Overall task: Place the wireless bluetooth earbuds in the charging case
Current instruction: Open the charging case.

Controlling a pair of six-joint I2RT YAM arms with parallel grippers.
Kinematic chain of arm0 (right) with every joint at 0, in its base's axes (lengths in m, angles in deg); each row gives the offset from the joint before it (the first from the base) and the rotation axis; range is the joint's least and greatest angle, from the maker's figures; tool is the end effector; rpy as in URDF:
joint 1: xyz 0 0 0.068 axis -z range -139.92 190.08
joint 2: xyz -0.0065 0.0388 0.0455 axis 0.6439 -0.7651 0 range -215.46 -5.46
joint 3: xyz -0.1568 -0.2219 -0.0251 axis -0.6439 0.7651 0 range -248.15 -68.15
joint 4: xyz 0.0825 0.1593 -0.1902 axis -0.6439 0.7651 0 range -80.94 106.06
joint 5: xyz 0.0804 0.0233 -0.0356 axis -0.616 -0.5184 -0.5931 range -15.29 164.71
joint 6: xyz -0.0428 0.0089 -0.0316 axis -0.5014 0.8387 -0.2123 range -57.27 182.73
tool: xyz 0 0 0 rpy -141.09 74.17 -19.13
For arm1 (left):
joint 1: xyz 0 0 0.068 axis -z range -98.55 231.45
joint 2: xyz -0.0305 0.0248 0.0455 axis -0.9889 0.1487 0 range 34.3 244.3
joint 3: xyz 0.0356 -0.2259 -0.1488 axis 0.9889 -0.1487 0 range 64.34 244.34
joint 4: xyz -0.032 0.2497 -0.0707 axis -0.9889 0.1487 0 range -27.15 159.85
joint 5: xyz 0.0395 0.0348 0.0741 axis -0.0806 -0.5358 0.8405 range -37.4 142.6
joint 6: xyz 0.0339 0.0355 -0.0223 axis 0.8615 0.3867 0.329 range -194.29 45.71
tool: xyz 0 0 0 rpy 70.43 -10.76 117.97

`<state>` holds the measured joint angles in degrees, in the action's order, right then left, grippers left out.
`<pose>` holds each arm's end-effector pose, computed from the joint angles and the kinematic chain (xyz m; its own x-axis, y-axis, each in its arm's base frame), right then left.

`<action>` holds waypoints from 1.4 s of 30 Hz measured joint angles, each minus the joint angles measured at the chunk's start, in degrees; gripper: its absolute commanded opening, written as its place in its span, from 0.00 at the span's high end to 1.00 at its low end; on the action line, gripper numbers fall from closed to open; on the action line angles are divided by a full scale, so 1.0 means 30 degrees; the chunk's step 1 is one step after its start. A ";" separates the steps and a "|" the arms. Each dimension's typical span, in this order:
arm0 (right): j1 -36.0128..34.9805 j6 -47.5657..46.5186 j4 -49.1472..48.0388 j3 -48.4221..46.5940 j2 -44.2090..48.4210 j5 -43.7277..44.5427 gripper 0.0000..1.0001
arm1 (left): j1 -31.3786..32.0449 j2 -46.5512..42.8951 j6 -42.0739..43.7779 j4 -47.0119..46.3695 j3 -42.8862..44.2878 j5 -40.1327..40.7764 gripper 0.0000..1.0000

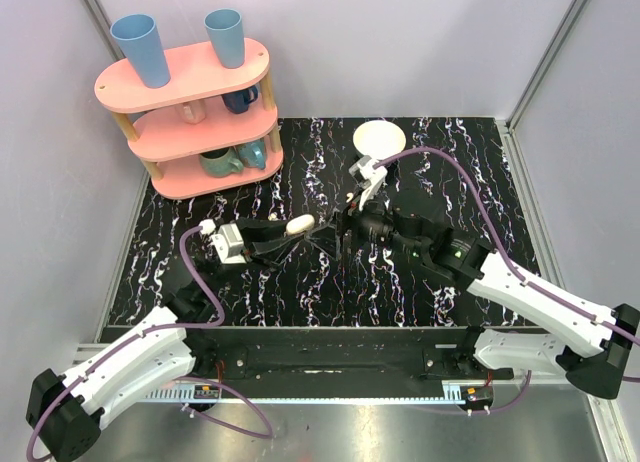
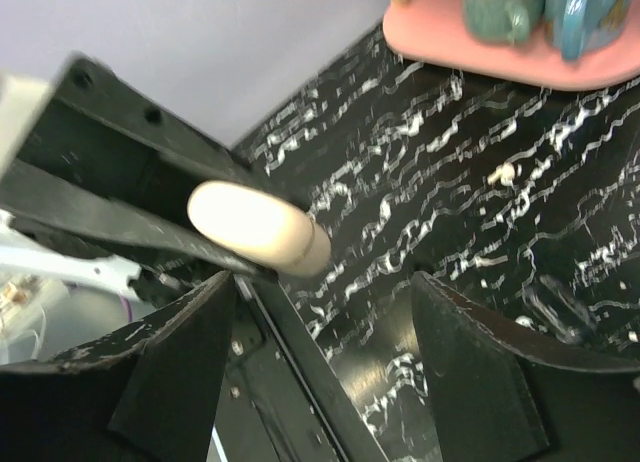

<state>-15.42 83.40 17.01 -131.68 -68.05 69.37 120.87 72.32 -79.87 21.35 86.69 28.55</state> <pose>0.1397 0.2088 0.3985 -0.3727 0.0782 -0.9246 -0.7923 0.4918 0.3610 0.1144 -0.1128 0.3141 0.2509 -0.3213 -0.9132 0.8919 0.4434 0.0891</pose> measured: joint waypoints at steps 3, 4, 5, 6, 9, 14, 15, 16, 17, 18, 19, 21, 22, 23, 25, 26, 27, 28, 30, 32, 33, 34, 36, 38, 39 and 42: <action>0.0000 -0.0750 0.0969 0.0000 -0.0284 -0.0634 0.23 | 0.0000 -0.0015 0.0029 -0.0015 0.0000 -0.0146 1.00; 0.0000 -0.0918 0.1137 0.0000 -0.0299 -0.0729 0.22 | 0.0000 -0.0015 0.0029 -0.0007 0.0000 -0.0189 1.00; 0.0000 -0.1064 0.1311 0.0000 -0.0299 -0.0794 0.22 | 0.0000 -0.0015 0.0029 -0.0022 0.0000 -0.0240 1.00; 0.0000 -0.1173 0.1370 0.0000 -0.0299 -0.0809 0.22 | 0.0000 -0.0015 0.0022 -0.0036 0.0000 -0.0306 1.00; 0.0000 -0.1392 0.1341 0.0000 -0.0299 -0.0816 0.21 | 0.0000 -0.0015 -0.0029 -0.0073 0.0000 -0.0568 1.00; 0.0000 -0.1443 0.1239 0.0000 -0.0146 -0.0758 0.20 | 0.0000 -0.0015 -0.0117 -0.0219 0.0000 -0.1086 1.00; 0.0000 -0.1450 0.1202 0.0000 -0.0073 -0.0743 0.20 | 0.0000 -0.0022 -0.0117 -0.0226 -0.0007 -0.1144 1.00; 0.0000 -0.1443 0.1158 0.0000 -0.0007 -0.0685 0.20 | 0.0000 -0.0022 -0.0117 -0.0226 -0.0007 -0.1188 1.00; 0.0000 -0.1443 0.1078 0.0000 0.0066 -0.0605 0.20 | 0.0000 -0.0036 -0.0117 -0.0226 -0.0036 -0.1275 1.00; 0.0000 -0.1435 0.0969 0.0000 0.0131 -0.0561 0.20 | 0.0000 -0.0080 -0.0124 -0.0233 -0.0095 -0.1348 1.00; 0.0000 -0.1435 0.0794 0.0000 0.0204 -0.0532 0.20 | 0.0000 -0.0160 -0.0124 -0.0189 -0.0160 -0.1443 1.00; 0.0000 -0.1406 0.0554 0.0015 0.0335 -0.0459 0.20 | 0.0000 -0.0284 -0.0124 -0.0189 -0.0211 -0.1559 1.00; 0.0000 -0.1392 0.0459 0.0022 0.0379 -0.0452 0.20 | 0.0000 -0.0357 -0.0124 -0.0189 -0.0211 -0.1574 1.00; 0.0000 -0.1362 0.0357 0.0029 0.0415 -0.0444 0.20 | 0.0000 -0.0415 -0.0124 -0.0189 -0.0211 -0.1581 1.00; 0.0000 -0.1282 0.0226 0.0036 0.0437 -0.0444 0.20 | 0.0000 -0.0510 -0.0124 -0.0189 -0.0211 -0.1596 1.00; 0.0000 -0.1246 0.0211 0.0036 0.0437 -0.0452 0.20 | 0.0000 -0.0525 -0.0124 -0.0189 -0.0211 -0.1596 1.00; 0.0000 -0.1188 0.0175 0.0036 0.0437 -0.0459 0.20 | 0.0000 -0.0532 -0.0124 -0.0189 -0.0211 -0.1603 1.00; 0.0000 -0.1151 0.0160 0.0036 0.0430 -0.0452 0.20 | 0.0000 -0.0532 -0.0124 -0.0189 -0.0211 -0.1610 1.00; 0.0000 -0.1049 0.0160 0.0044 0.0430 -0.0459 0.20 | 0.0000 -0.0532 -0.0160 -0.0189 -0.0211 -0.1647 1.00; 0.0000 -0.0962 0.0160 0.0044 0.0430 -0.0459 0.20 | -0.0022 -0.0525 -0.0197 -0.0189 -0.0211 -0.1712 1.00; 0.0000 -0.0940 0.0160 0.0044 0.0423 -0.0452 0.20 | -0.0036 -0.0532 -0.0233 -0.0197 -0.0211 -0.1756 1.00; -0.0007 -0.0911 0.0160 0.0044 0.0423 -0.0437 0.20 | -0.0036 -0.0525 -0.0277 -0.0204 -0.0211 -0.1778 1.00; -0.0022 -0.0882 0.0153 0.0044 0.0401 -0.0401 0.20 | -0.0058 -0.0525 -0.0444 -0.0211 -0.0211 -0.1814 1.00; -0.0051 -0.0874 0.0146 0.0036 0.0379 -0.0248 0.19 | -0.0109 -0.0517 -0.0619 -0.0219 -0.0211 -0.1858 1.00; -0.0058 -0.0882 0.0138 0.0036 0.0364 -0.0189 0.19 | -0.0138 -0.0510 -0.0721 -0.0219 -0.0211 -0.1872 1.00; -0.0109 -0.0882 0.0000 0.0036 0.0284 -0.0058 0.19 | -0.0219 -0.0503 -0.1086 -0.0328 -0.0226 -0.1894 1.00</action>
<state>-15.75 80.75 17.01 -131.57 -67.20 69.19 120.21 70.81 -83.13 20.37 86.02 22.87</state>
